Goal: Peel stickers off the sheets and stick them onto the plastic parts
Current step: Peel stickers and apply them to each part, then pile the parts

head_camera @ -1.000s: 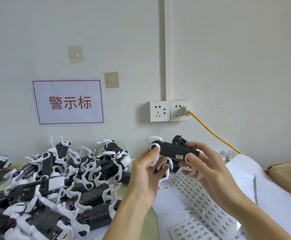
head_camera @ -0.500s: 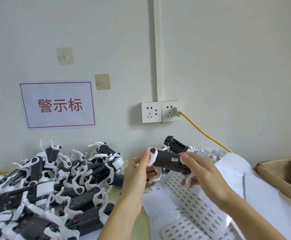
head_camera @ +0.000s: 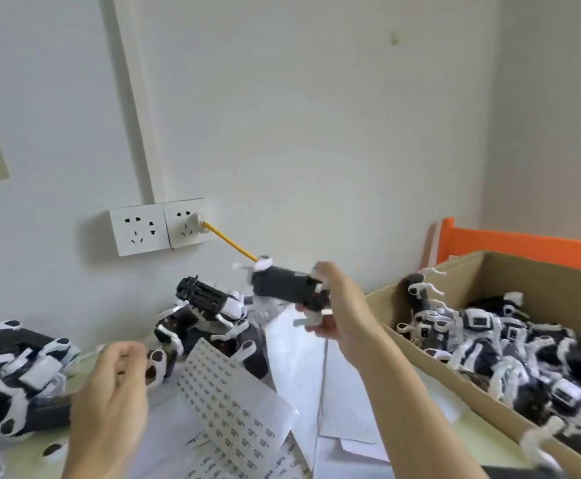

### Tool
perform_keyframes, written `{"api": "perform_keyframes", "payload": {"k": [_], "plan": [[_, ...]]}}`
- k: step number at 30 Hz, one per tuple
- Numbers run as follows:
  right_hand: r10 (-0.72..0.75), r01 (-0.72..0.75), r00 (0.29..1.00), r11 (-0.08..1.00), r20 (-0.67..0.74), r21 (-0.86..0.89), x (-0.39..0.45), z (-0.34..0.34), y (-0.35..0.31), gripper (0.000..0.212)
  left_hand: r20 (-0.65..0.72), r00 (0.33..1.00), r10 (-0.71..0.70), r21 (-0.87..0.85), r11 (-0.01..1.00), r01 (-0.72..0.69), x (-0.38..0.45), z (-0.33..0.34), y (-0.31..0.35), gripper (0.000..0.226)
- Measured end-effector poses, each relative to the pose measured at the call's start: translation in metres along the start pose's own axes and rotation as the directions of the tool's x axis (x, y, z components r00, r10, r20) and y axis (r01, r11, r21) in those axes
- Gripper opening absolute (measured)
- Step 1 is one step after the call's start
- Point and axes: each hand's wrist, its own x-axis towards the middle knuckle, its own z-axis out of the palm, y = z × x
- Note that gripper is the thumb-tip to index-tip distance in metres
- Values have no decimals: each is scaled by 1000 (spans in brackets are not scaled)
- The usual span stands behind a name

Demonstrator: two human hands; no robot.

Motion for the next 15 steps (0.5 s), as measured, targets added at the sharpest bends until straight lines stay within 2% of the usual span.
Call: {"api": "perform_keyframes", "payload": {"k": [1,2,3,4,5,6,7,9,11,13,15], "plan": [[-59,80,993,974,-106,210,4,-11,-4,26,21,999,-24,9,1000,24,-2,5,-3,20],[-128,200,973,881,-190,428,8,-20,-8,25,31,998,-49,11,999,49,-3,7,-5,20],[-190,316,945,744,-266,589,10,-29,-13,31,39,997,-73,0,997,74,-4,9,-6,20],[-223,398,915,629,-336,668,10,-38,-16,43,50,995,-89,-20,996,90,-4,11,-7,20],[-237,448,892,576,-385,684,11,-44,-16,55,60,994,-91,-34,995,93,-4,11,-7,19],[-247,470,879,592,-408,655,12,-45,-15,62,68,994,-83,-39,996,86,-2,11,-7,18],[-254,463,880,653,-402,600,13,-42,-12,64,75,995,-70,-31,997,72,0,9,-8,18],[-272,412,897,797,-348,442,10,-26,-3,61,77,996,-49,-15,999,50,4,4,-10,16],[-322,384,911,890,-258,244,3,-4,4,55,80,996,-33,34,999,30,12,-2,-10,17],[-375,380,921,924,-106,30,-6,19,13,49,95,995,-2,143,990,-12,23,-9,-11,21],[-404,408,913,903,63,-131,-16,37,19,44,125,992,18,267,962,-51,36,-17,-11,22]]}}
